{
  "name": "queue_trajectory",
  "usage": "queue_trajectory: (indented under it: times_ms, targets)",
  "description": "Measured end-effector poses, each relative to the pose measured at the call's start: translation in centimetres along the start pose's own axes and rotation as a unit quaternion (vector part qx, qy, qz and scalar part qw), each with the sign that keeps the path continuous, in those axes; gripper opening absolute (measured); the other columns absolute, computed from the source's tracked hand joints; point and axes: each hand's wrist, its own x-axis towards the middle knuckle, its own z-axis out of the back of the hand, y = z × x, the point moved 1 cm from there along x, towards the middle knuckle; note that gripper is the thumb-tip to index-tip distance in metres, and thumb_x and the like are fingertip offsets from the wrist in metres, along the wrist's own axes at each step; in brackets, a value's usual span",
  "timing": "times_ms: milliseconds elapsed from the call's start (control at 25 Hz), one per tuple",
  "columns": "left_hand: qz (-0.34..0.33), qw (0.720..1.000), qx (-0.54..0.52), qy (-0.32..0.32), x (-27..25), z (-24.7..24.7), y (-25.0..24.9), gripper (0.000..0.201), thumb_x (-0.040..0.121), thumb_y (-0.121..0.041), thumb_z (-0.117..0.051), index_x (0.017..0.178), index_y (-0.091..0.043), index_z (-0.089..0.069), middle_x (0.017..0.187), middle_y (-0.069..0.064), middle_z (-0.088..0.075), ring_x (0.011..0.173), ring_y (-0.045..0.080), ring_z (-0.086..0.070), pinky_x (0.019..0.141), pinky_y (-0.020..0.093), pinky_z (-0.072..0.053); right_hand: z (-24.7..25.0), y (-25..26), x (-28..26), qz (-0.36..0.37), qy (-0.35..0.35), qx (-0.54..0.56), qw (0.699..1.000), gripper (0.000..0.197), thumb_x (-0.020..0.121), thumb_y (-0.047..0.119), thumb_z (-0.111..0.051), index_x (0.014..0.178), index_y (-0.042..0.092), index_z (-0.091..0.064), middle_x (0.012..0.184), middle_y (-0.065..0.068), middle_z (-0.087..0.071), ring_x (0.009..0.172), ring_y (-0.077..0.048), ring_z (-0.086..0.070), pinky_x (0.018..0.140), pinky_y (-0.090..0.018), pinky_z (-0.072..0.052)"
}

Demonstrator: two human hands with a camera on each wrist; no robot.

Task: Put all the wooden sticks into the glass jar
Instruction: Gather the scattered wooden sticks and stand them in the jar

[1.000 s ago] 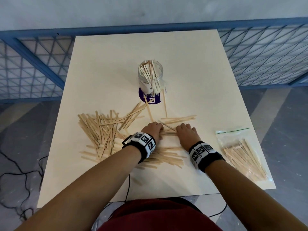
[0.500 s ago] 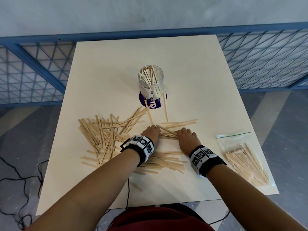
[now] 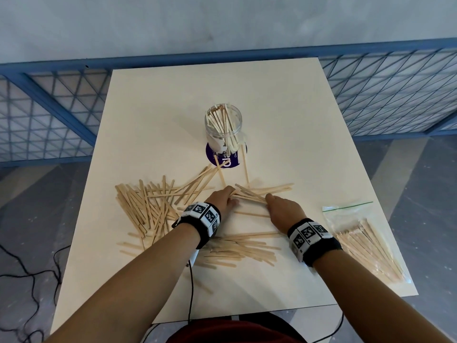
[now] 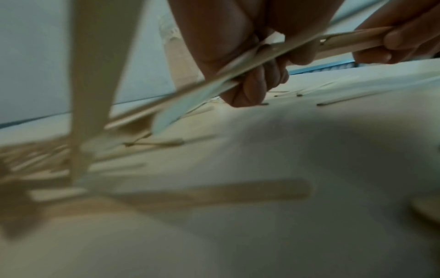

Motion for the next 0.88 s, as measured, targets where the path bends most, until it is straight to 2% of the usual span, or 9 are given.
queue_trajectory:
  times_ms: [120,160,240,280,400,520,600,720,880]
  targets:
    - [0.014,0.990,-0.118,-0.079,0.2,0.5,0.2,0.026,0.095,-0.020,-0.045,0.116,-0.006,-0.049,0.103,0.018,-0.063,0.090,0.031,-0.061,0.075,0.033,-0.052,1.0,-0.7,-0.1,-0.040,-0.034,0.037,0.998,0.023,0.096,0.018,-0.029,0.114,0.010,-0.042,0.109,-0.012,-0.063,0.096,-0.033,-0.061,0.077,-0.039,-0.046]
    - [0.025,0.981,-0.159,-0.105,0.3,0.7,0.0,0.021,0.096,-0.021,-0.042,0.110,-0.007,-0.052,0.093,0.015,-0.061,0.081,0.028,-0.058,0.066,0.029,-0.053,1.3,-0.8,-0.2,-0.050,-0.043,0.053,0.996,0.023,0.096,0.017,-0.029,0.114,0.010,-0.043,0.108,-0.013,-0.063,0.096,-0.034,-0.061,0.076,-0.039,-0.046]
    - [0.043,0.966,-0.203,-0.156,0.3,1.2,-0.6,0.019,0.098,-0.020,-0.036,0.094,-0.010,-0.051,0.078,0.005,-0.053,0.067,0.020,-0.050,0.047,0.010,-0.045,1.7,-0.8,-0.4,-0.062,-0.053,0.082,0.993,0.023,0.097,0.018,-0.029,0.112,0.009,-0.043,0.107,-0.015,-0.064,0.095,-0.035,-0.061,0.073,-0.039,-0.045]
    - [0.044,0.958,-0.218,-0.179,0.4,1.4,-0.8,0.020,0.099,-0.020,-0.033,0.088,-0.011,-0.048,0.072,0.000,-0.049,0.064,0.017,-0.046,0.046,0.009,-0.043,1.8,-0.7,-0.3,-0.067,-0.058,0.098,0.991,0.022,0.097,0.018,-0.029,0.110,0.008,-0.043,0.105,-0.017,-0.064,0.094,-0.036,-0.061,0.070,-0.038,-0.043]
    - [0.024,0.927,-0.308,-0.211,1.0,2.1,-1.3,0.027,0.099,-0.020,-0.031,0.079,-0.014,-0.047,0.065,-0.007,-0.040,0.066,0.020,-0.040,0.060,0.025,-0.037,2.0,-0.2,-0.1,-0.078,-0.072,0.165,0.981,0.019,0.097,0.017,-0.030,0.104,0.006,-0.044,0.099,-0.022,-0.064,0.090,-0.038,-0.060,0.066,-0.035,-0.039]
    - [0.037,0.866,-0.444,-0.225,1.4,3.9,-2.6,0.036,0.100,-0.028,-0.026,0.072,-0.023,-0.048,0.057,-0.006,-0.033,0.048,0.011,-0.031,0.046,0.020,-0.026,2.7,0.4,0.3,-0.076,-0.095,0.243,0.962,0.012,0.097,0.015,-0.031,0.091,0.011,-0.039,0.087,-0.021,-0.063,0.083,-0.038,-0.059,0.067,-0.034,-0.039]
    - [0.039,0.802,-0.551,-0.227,1.2,6.1,-3.9,0.038,0.100,-0.025,-0.023,0.072,-0.021,-0.048,0.051,-0.009,-0.032,0.042,0.006,-0.025,0.040,0.016,-0.023,4.0,1.1,0.7,-0.065,-0.118,0.301,0.944,0.015,0.098,0.016,-0.030,0.084,0.014,-0.034,0.067,-0.008,-0.054,0.069,-0.032,-0.052,0.065,-0.033,-0.038]
    - [-0.007,0.724,-0.648,-0.237,1.7,10.4,-5.8,0.034,0.097,-0.016,-0.022,0.073,-0.020,-0.047,0.045,-0.011,-0.035,0.038,0.003,-0.029,0.041,0.018,-0.024,8.0,2.6,2.2,-0.020,-0.173,0.392,0.903,0.026,0.098,0.016,-0.031,0.072,0.017,-0.033,0.060,0.003,-0.039,0.057,-0.019,-0.037,0.062,-0.029,-0.032]
    - [-0.110,0.658,-0.685,-0.292,2.9,16.3,-8.1,0.034,0.100,-0.015,-0.022,0.074,-0.023,-0.043,0.052,-0.012,-0.040,0.044,0.003,-0.035,0.048,0.017,-0.033,15.3,5.3,5.3,0.066,-0.244,0.518,0.817,0.028,0.099,0.013,-0.032,0.072,0.019,-0.038,0.062,0.004,-0.038,0.055,-0.010,-0.035,0.056,-0.025,-0.032]
